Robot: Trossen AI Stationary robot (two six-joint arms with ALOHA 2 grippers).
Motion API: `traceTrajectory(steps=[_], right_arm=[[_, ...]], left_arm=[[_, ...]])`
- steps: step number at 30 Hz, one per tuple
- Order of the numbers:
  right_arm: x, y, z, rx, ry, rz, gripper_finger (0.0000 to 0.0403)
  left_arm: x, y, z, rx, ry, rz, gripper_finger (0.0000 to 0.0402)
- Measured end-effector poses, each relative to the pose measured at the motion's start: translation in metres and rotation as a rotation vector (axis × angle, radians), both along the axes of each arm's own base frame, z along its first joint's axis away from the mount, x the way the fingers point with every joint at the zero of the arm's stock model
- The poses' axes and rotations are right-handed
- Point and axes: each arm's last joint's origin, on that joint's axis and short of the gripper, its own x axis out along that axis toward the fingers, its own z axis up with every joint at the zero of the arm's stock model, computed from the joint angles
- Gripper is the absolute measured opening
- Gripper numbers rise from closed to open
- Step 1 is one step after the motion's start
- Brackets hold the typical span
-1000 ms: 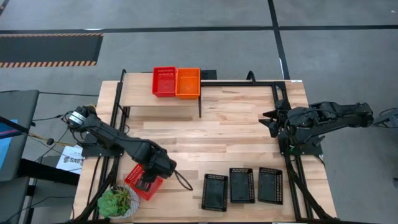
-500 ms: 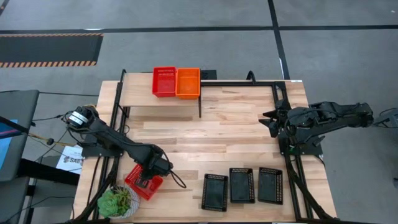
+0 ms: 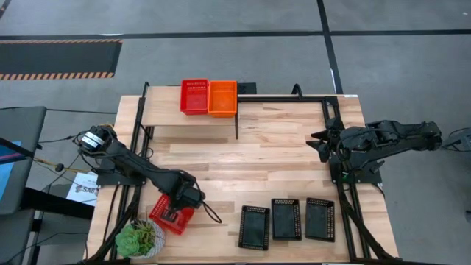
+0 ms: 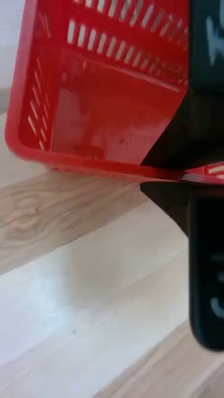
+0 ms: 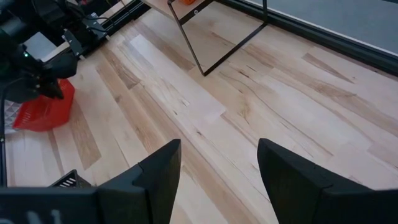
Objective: Stack baskets on shelf by color
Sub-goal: Stack the red bin on top of the other red bins on the shelf
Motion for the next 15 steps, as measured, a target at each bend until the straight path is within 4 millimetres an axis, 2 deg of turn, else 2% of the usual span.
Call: traceTrajectory(steps=[6,10,15], right_arm=[[0.0,0.0,0.0,0.0,0.0,-0.001,0.0235],[0.0,0.0,0.0,0.0,0.0,-0.001,0.0235],[0.0,0.0,0.0,0.0,-0.001,-0.001,0.0235]], left_arm=[[0.001,0.002,0.0,0.054,-0.024,0.022,0.0004],[0.004,0.008,0.0,0.139,-0.058,0.135,0.0005],[0.01,0.021,0.0,0.158,-0.059,0.248,0.0007]])
